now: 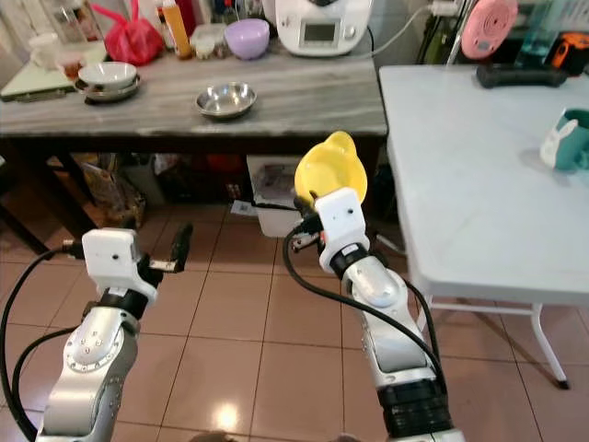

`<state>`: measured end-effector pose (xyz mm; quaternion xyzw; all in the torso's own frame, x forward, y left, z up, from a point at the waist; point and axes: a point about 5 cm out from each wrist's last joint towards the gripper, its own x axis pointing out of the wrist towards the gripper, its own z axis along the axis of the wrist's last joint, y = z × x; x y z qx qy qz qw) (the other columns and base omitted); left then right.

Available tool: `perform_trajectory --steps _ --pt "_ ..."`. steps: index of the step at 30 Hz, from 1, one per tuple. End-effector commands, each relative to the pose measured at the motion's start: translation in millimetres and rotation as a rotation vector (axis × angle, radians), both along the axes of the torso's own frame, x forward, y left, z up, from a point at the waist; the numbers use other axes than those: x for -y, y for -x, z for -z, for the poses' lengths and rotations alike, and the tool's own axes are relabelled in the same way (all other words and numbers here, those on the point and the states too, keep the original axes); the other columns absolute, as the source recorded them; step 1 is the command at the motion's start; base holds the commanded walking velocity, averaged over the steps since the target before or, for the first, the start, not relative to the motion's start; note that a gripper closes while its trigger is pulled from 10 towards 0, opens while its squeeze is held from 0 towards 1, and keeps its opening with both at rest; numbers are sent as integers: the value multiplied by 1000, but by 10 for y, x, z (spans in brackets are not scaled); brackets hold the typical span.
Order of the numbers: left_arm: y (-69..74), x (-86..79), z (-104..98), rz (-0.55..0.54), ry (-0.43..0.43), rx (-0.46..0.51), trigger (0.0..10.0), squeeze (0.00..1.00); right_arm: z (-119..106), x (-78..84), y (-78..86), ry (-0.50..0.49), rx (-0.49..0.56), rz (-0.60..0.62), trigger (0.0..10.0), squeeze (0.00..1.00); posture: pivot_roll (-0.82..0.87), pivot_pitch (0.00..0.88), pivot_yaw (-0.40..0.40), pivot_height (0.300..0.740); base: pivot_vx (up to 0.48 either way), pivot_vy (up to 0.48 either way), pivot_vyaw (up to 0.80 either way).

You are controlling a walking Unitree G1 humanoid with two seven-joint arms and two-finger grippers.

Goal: Setting the table

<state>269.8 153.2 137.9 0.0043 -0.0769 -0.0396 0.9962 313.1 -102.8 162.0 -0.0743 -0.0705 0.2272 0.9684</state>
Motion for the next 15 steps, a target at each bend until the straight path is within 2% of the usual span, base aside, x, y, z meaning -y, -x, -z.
perform_trajectory --steps 1,8,10,15 --pt "20 -92 10 -38 -17 -4 10000 0 -73 -122 13 -12 31 -42 10000 0 -22 100 52 740 0 480 0" --pt "20 -97 14 -58 -9 4 10000 0 -67 -117 11 -9 31 -46 10000 0 -23 97 48 740 0 480 0" --pt "25 -110 -3 -77 -39 16 10000 0 -65 -116 13 -9 31 -46 10000 0 -23 97 48 740 0 0 0" --pt "28 -100 -13 -56 -23 23 10000 0 -62 -116 15 -4 30 -46 10000 0 -24 99 47 740 0 0 0"
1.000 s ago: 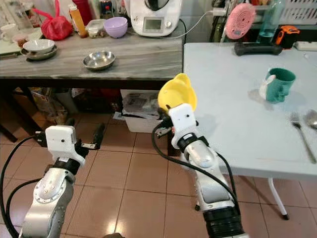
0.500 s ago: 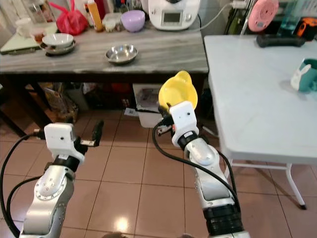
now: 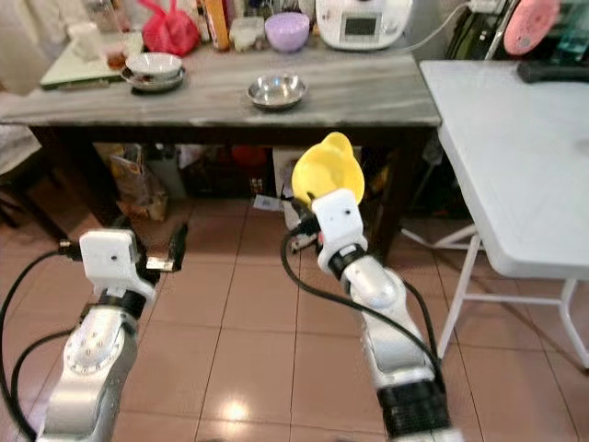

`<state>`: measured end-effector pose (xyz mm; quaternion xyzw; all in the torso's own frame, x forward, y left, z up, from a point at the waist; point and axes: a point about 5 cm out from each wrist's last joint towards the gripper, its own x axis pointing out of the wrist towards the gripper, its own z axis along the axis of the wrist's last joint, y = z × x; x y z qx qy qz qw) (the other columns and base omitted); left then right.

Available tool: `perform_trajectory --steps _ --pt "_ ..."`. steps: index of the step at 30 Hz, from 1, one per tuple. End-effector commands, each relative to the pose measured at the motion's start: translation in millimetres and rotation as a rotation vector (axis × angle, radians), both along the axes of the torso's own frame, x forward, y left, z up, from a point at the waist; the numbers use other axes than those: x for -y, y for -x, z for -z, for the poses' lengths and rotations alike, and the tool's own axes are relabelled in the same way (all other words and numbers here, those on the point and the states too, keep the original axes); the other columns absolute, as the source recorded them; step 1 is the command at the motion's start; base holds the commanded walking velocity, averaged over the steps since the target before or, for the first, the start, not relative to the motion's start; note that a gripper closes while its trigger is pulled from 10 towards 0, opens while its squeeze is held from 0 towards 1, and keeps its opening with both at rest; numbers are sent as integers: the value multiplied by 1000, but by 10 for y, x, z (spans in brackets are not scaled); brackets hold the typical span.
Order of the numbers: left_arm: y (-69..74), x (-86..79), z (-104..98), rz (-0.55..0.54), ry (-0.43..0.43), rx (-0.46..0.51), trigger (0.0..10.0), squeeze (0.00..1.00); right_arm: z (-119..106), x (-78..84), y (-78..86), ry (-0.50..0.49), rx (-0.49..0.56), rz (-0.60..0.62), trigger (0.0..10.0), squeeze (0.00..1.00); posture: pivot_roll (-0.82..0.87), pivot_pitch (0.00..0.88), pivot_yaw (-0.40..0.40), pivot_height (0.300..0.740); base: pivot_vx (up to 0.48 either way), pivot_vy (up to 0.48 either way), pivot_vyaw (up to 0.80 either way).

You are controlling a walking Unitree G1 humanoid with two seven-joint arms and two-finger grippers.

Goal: Setting the table

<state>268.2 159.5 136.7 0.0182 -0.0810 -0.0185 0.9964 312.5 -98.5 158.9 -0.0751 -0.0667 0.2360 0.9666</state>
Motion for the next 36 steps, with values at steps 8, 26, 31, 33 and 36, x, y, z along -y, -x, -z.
perform_trajectory --steps 8,26,31,33,36 --pt "27 -40 -50 19 17 30 10000 0 -97 -67 9 -7 42 -28 10000 0 -27 103 46 740 35 0 0" --pt "10 18 -16 55 36 24 10000 0 -86 56 -3 12 45 19 10000 0 -51 87 48 740 398 0 0" --pt "-38 61 -28 79 39 31 10000 0 -111 86 -11 12 60 41 10000 0 -65 79 58 740 469 0 0" --pt "-39 67 -29 83 38 32 10000 0 -110 85 -7 11 62 41 10000 0 -66 77 59 740 474 0 0" --pt "-33 69 -26 85 37 32 10000 0 -120 75 -5 12 67 37 10000 0 -61 78 55 740 480 0 0"
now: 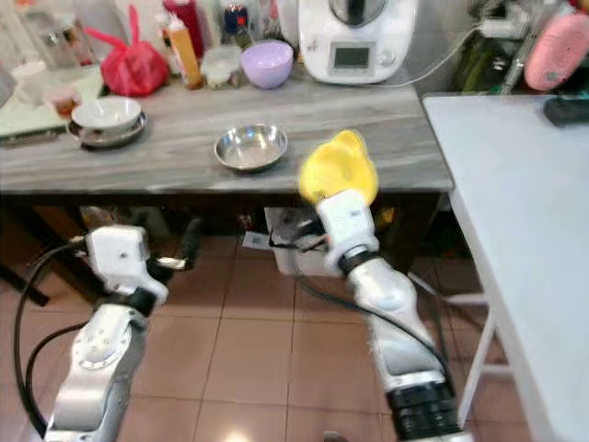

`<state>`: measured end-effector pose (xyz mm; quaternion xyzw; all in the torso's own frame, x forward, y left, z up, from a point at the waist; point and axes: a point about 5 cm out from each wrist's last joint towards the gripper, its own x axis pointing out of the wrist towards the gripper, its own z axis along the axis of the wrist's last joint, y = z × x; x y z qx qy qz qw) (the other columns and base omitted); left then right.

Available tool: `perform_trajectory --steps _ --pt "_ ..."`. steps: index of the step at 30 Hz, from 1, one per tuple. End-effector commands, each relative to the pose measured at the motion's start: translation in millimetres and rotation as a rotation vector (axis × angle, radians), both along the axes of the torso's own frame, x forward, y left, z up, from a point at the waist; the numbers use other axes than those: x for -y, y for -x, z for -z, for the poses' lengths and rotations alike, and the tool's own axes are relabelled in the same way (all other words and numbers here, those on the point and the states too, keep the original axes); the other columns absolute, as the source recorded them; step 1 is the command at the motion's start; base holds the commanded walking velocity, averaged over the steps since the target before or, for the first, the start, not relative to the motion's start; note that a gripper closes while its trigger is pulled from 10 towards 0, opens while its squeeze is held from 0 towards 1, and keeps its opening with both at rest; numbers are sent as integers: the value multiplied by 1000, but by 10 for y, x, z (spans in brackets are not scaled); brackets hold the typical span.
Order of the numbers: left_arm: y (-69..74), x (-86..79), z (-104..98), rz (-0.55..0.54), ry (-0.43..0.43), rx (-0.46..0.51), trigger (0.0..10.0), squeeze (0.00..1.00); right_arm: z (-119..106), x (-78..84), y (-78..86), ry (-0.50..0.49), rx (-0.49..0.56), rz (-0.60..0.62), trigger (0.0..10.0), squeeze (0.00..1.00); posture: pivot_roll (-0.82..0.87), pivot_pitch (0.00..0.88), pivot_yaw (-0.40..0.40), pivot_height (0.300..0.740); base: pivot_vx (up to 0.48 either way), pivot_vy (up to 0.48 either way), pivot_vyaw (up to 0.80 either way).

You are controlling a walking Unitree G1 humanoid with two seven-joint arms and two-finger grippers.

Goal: Setting the table

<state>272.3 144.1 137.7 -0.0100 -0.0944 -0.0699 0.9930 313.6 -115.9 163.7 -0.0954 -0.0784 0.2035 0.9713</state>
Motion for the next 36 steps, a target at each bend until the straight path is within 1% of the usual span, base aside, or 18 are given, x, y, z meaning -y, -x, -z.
perform_trajectory --steps 1,18,23,28,29,31,36 --pt "11 -86 -14 -24 -10 8 10000 0 -80 -105 3 -13 33 -32 10000 0 -59 78 53 740 480 0 0" --pt "16 -66 -6 -15 -2 6 10000 0 -133 -108 -15 -2 53 -42 10000 0 -61 81 48 740 478 0 0" --pt "67 -83 -18 -13 -27 16 10000 0 -139 -114 -4 -1 57 -48 10000 0 -56 84 46 740 0 0 0" --pt "141 -127 16 -10 -37 5 10000 0 -138 -126 -2 -1 56 -53 10000 0 -51 87 45 740 0 0 0" --pt "183 -149 39 -3 -46 -5 10000 0 -140 -134 -1 -1 57 -57 10000 0 -48 88 45 740 0 0 0" --pt "200 -158 49 0 -51 -10 10000 0 -141 -136 -1 -1 57 -59 10000 0 -48 88 45 740 0 0 0" --pt "287 -160 110 50 -64 -38 10000 0 -123 -151 5 1 49 -73 10000 0 -44 90 44 740 0 0 0"
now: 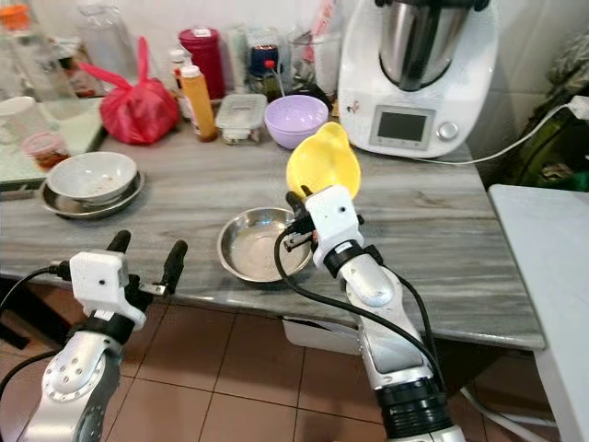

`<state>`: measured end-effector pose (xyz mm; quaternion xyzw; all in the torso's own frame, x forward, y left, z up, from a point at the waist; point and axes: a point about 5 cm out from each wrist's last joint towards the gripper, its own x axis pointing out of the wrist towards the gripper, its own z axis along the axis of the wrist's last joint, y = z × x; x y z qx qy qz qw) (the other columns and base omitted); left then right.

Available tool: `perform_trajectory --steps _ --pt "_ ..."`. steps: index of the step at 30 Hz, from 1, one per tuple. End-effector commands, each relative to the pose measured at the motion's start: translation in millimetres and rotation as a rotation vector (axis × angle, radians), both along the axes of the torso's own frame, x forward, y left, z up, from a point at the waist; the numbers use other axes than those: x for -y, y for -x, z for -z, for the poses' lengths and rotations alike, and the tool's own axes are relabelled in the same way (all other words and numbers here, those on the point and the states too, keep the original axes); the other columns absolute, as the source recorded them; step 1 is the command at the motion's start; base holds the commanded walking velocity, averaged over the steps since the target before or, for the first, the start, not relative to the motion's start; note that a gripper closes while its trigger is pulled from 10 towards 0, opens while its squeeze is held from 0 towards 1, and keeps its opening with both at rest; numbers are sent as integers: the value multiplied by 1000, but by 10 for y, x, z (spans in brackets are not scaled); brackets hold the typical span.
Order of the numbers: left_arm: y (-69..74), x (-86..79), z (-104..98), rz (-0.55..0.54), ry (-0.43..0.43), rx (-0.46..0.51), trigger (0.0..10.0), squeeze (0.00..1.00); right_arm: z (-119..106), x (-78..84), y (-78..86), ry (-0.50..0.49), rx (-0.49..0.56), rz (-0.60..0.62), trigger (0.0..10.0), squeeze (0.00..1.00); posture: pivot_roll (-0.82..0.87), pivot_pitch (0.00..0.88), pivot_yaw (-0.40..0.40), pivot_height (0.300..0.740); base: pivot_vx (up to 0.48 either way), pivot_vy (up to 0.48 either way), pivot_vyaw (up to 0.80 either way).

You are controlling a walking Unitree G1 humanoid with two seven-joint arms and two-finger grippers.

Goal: Setting the table

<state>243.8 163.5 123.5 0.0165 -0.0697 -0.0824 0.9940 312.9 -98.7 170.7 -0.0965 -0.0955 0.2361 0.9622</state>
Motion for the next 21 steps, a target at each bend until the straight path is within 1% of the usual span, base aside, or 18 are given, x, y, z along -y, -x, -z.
perform_trajectory --steps 1,3,4,6,8,10,13,14,15,16,17,18,19,21 --pt "7 43 -23 38 -5 1 10000 0 -47 18 0 -1 17 -7 10000 0 -41 91 41 740 0 0 0" --pt "18 58 -13 51 -2 -7 10000 0 -38 4 2 -3 12 -17 10000 0 -39 92 40 740 0 0 0" --pt "30 75 -12 63 4 -9 10000 0 -36 -41 6 -1 9 -45 10000 0 -37 92 40 740 0 0 0" --pt "41 92 -12 76 11 -12 10000 0 -34 -80 11 1 7 -68 10000 0 -37 92 40 740 0 0 0" --pt "68 122 -20 109 12 -14 10000 0 -48 -154 12 2 6 -111 10000 0 -28 99 40 740 0 0 0" --pt "108 170 -42 161 10 -12 10000 0 -58 -276 25 27 9 -200 10000 0 -22 106 40 740 0 0 0" --pt "157 233 -71 235 9 -19 10000 0 -64 -381 27 42 18 -256 10000 0 -10 118 35 740 0 0 0" --pt "157 233 -71 235 9 -19 10000 0 -64 -381 27 42 18 -256 10000 0 -10 118 35 740 0 0 0" --pt "194 260 -79 275 -3 -24 10000 0 -74 -430 14 43 18 -272 10000 0 -3 124 30 740 0 0 0" --pt "209 269 -80 289 -8 -27 10000 0 -79 -446 7 46 21 -275 10000 0 -3 124 30 740 0 0 0" --pt "256 271 -67 319 -28 -40 10000 0 -86 -532 -35 53 17 -304 10000 0 2 132 28 740 0 0 0" --pt "256 271 -67 319 -28 -40 10000 0 -86 -532 -35 53 17 -304 10000 0 2 132 28 740 0 0 0" --pt "283 259 -47 328 -42 -50 10000 0 -89 -598 -72 65 17 -323 10000 0 7 137 22 740 0 0 0" --pt "299 248 -39 330 -45 -57 10000 0 -101 -643 -102 74 22 -335 10000 0 11 143 17 740 0 0 0"
